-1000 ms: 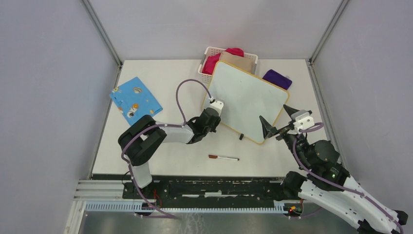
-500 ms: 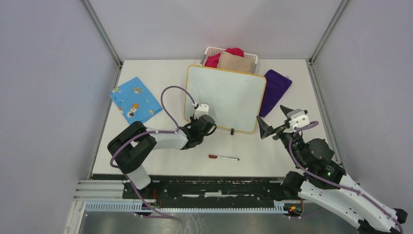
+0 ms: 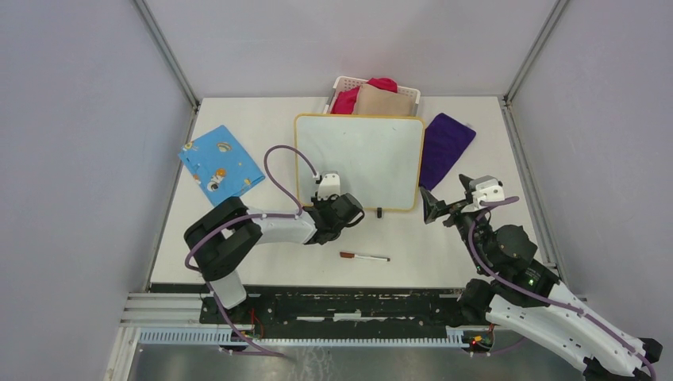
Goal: Write a sentence on the whiteboard
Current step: Move the whiteboard to the center of the board.
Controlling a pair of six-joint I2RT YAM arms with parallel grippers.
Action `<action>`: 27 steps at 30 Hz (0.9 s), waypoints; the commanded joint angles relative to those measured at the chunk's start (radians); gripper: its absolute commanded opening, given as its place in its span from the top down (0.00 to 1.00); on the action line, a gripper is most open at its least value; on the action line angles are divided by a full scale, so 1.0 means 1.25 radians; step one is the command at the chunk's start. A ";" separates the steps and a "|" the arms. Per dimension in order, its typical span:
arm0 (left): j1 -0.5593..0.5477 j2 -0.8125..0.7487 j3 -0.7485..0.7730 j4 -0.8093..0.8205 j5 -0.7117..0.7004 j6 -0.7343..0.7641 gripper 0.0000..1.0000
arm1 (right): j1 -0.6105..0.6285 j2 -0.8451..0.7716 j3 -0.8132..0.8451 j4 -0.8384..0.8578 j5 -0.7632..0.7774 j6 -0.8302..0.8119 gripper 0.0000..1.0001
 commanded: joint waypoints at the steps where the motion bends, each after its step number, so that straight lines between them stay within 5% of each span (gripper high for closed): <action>1: -0.004 0.029 0.025 -0.045 -0.030 -0.112 0.98 | 0.001 -0.001 -0.006 0.005 0.039 0.035 0.03; 15: -0.010 0.062 0.027 -0.061 -0.004 -0.204 0.95 | 0.001 0.009 -0.017 -0.007 0.037 0.057 0.03; 27: -0.027 0.008 -0.007 -0.061 0.002 -0.187 0.46 | 0.001 0.014 -0.013 -0.022 0.036 0.073 0.03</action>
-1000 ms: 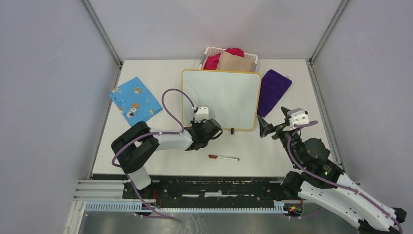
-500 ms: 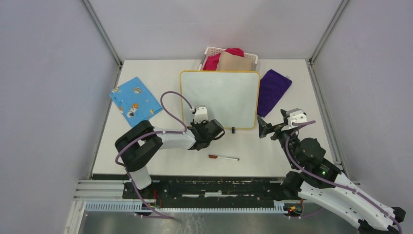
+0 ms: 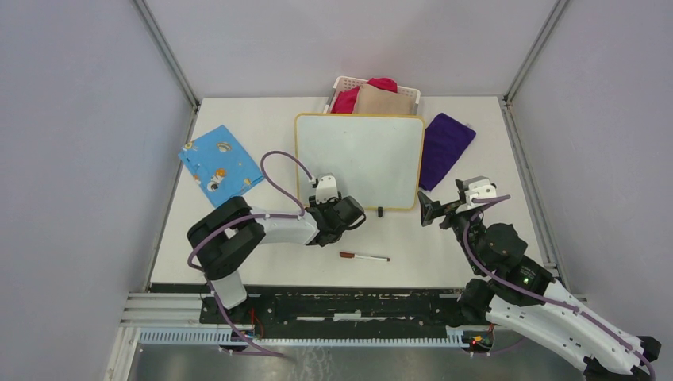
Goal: Write a sentence on the whiteboard
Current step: Move the whiteboard to the center of the board.
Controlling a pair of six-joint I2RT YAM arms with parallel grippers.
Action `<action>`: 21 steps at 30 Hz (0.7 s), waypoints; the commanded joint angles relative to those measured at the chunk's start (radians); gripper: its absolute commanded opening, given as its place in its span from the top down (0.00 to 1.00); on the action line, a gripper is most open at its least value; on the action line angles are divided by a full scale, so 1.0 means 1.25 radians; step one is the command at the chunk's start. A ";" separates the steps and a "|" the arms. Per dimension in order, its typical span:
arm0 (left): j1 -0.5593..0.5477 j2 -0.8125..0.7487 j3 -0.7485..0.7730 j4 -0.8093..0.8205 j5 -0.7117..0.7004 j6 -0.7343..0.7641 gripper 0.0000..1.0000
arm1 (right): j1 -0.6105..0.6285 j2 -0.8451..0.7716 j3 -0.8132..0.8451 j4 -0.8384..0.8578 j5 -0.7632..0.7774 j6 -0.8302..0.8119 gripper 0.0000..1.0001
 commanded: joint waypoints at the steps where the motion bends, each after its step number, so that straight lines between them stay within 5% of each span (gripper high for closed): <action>1: -0.015 -0.021 -0.024 -0.017 0.017 -0.042 0.43 | 0.001 0.005 0.009 0.012 0.009 0.031 0.03; 7: -0.045 -0.085 -0.040 -0.033 0.009 -0.041 0.21 | 0.001 0.015 0.011 -0.007 0.008 0.045 0.03; 14: -0.098 -0.286 -0.076 -0.121 -0.010 -0.047 0.08 | 0.001 0.086 0.025 -0.066 0.001 0.079 0.02; 21: -0.099 -0.486 -0.026 -0.140 0.048 0.254 0.07 | 0.000 0.194 -0.014 -0.064 -0.041 0.134 0.04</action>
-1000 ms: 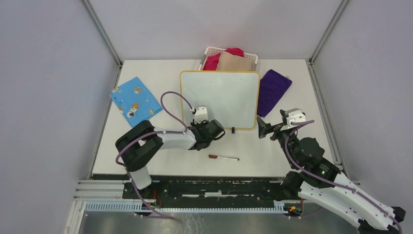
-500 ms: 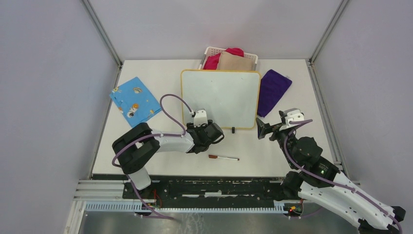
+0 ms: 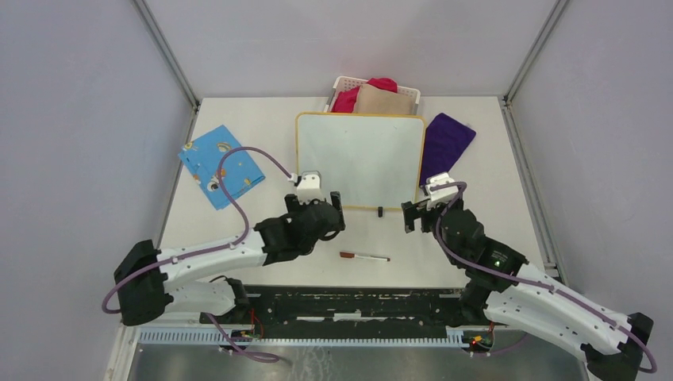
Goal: Write a sentence on the whiteboard
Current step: Move the whiteboard to the center of the board.
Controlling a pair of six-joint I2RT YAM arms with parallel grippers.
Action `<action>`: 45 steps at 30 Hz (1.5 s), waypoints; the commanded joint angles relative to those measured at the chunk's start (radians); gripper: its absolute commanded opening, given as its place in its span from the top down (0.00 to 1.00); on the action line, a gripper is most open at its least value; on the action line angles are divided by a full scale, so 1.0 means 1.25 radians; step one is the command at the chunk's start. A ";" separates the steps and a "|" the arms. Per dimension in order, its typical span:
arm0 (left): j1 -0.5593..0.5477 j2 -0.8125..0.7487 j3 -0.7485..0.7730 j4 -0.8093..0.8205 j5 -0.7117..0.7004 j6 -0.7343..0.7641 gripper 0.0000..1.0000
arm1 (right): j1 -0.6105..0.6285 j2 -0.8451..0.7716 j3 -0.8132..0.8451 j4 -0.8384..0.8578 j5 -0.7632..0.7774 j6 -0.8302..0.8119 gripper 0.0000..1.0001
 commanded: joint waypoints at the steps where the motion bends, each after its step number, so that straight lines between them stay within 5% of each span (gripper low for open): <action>1: -0.001 -0.095 0.074 -0.016 0.020 0.248 0.08 | 0.001 0.054 -0.026 0.028 -0.048 0.062 0.04; 10: 0.001 -0.185 0.126 0.037 0.031 0.512 0.08 | 0.001 0.202 -0.133 0.183 -0.181 0.201 0.12; 19: 0.001 -0.260 0.010 0.084 0.022 0.513 0.08 | 0.001 0.341 -0.160 0.284 -0.155 0.275 0.15; 28: 0.001 -0.309 0.077 -0.003 0.014 0.559 0.09 | 0.000 0.477 -0.136 0.350 -0.117 0.314 0.18; 45: 0.001 -0.333 0.020 -0.008 -0.015 0.542 0.11 | -0.055 0.660 -0.082 0.449 -0.119 0.358 0.29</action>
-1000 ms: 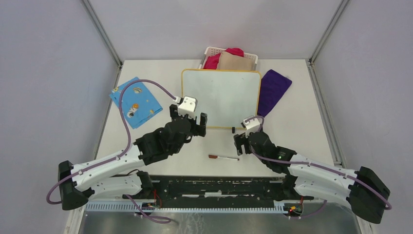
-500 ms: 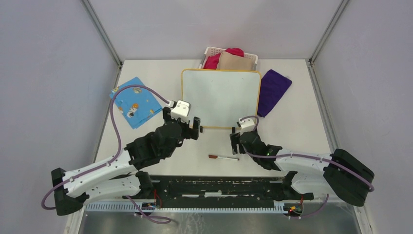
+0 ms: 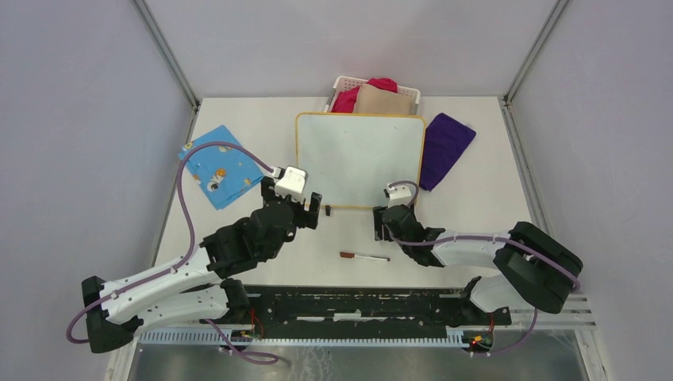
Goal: Write a sentence on the whiteboard
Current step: Move the whiteboard to the center of the board.
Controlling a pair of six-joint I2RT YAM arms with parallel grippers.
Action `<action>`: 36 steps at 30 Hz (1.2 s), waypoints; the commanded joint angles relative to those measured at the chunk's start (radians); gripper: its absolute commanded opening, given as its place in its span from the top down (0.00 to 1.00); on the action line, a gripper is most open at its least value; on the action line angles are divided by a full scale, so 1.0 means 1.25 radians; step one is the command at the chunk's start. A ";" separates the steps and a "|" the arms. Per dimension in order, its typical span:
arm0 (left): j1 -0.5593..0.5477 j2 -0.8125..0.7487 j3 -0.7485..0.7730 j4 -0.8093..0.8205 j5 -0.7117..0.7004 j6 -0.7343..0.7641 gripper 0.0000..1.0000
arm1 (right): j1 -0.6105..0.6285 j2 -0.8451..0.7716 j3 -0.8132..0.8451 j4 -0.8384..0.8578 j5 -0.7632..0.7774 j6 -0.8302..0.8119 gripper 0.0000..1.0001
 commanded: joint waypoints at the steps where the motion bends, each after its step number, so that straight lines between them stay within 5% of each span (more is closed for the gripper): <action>1: 0.000 -0.008 0.001 0.005 -0.012 0.006 0.11 | -0.023 0.027 0.029 0.068 -0.007 0.013 0.30; 20: 0.001 0.001 0.003 -0.001 -0.011 0.008 0.12 | -0.053 0.118 0.090 0.093 -0.035 -0.053 0.44; 36: -0.001 0.012 0.005 -0.002 -0.008 0.010 0.13 | -0.055 0.143 0.108 0.094 -0.052 -0.195 0.69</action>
